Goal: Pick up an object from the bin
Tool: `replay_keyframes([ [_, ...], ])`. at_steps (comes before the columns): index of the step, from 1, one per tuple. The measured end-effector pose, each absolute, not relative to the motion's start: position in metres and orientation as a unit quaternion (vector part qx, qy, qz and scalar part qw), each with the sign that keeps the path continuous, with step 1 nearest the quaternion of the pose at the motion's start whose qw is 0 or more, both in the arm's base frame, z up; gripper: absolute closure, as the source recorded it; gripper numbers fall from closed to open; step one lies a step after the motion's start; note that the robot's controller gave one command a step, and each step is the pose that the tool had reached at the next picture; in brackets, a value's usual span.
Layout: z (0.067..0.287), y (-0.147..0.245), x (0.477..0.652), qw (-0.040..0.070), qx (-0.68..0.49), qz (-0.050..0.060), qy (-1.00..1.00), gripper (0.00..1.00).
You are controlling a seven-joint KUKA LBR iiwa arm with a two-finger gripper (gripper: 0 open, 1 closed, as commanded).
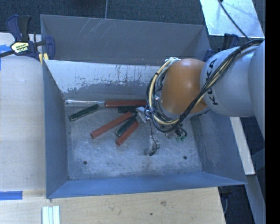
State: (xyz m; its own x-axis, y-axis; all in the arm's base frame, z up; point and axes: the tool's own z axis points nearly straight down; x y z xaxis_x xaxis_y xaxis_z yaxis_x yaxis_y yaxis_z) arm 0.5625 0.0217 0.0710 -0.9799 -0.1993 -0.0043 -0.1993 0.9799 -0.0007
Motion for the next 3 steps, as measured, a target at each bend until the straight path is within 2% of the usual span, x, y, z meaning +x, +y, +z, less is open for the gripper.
replay_keyframes([
  [1,0.071,0.088,0.577,0.004,-0.103,0.001,0.995,0.00],
  [2,0.075,0.085,0.579,0.006,-0.101,0.001,0.995,1.00],
  [3,0.218,0.073,0.588,0.006,-0.121,0.000,0.993,1.00],
])
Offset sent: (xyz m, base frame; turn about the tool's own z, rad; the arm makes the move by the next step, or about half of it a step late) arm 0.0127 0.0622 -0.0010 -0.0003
